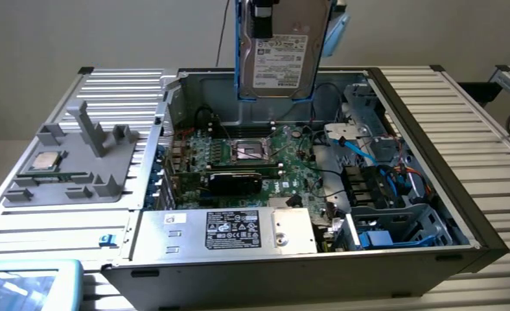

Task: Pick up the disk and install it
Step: 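Pick up the disk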

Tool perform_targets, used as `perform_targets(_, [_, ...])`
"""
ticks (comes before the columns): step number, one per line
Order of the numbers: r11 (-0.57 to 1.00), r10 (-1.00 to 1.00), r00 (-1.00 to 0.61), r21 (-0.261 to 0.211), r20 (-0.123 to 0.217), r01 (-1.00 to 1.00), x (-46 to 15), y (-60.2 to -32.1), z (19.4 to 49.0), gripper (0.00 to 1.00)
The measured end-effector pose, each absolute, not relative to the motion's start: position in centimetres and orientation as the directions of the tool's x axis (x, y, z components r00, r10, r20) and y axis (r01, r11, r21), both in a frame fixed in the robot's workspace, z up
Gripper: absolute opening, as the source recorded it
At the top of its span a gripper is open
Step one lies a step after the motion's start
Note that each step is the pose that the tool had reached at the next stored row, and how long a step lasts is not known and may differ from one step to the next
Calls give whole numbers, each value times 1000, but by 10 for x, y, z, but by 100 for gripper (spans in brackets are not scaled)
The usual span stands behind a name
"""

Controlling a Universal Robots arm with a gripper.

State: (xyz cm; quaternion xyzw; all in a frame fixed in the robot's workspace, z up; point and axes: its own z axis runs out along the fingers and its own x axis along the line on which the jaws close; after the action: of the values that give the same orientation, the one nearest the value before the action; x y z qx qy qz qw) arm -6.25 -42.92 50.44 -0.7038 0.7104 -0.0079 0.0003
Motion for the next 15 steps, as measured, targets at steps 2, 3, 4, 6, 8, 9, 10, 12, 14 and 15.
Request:
perform_targets(2, [9, -1000, -9, -12, 10, -1000, -56, -434, 505, 37])
perform_targets(3, [9, -1000, -9, -12, 9, -1000, -52, -436, 506, 37])
perform_targets(4, [9, -1000, -9, -12, 9, -1000, -48, -438, 506, 37])
perform_targets(6, [9, -1000, -9, -12, 9, -1000, -40, -443, 507, 37])
perform_targets(8, [9, -1000, -9, -12, 9, -1000, -33, -447, 508, 37])
perform_targets(9, [9, -1000, -9, -12, 9, -1000, -29, -449, 509, 37])
perform_targets(10, [9, -1000, -9, -12, 9, -1000, -25, -450, 510, 37])
perform_targets(12, [9, -1000, -9, -11, 9, -1000, -16, -453, 511, 37])
perform_targets(14, [9, -1000, -9, -11, 9, -1000, -7, -456, 512, 37])
perform_targets(15, [9, -1000, -9, -10, 9, -1000, -2, -457, 512, 37])
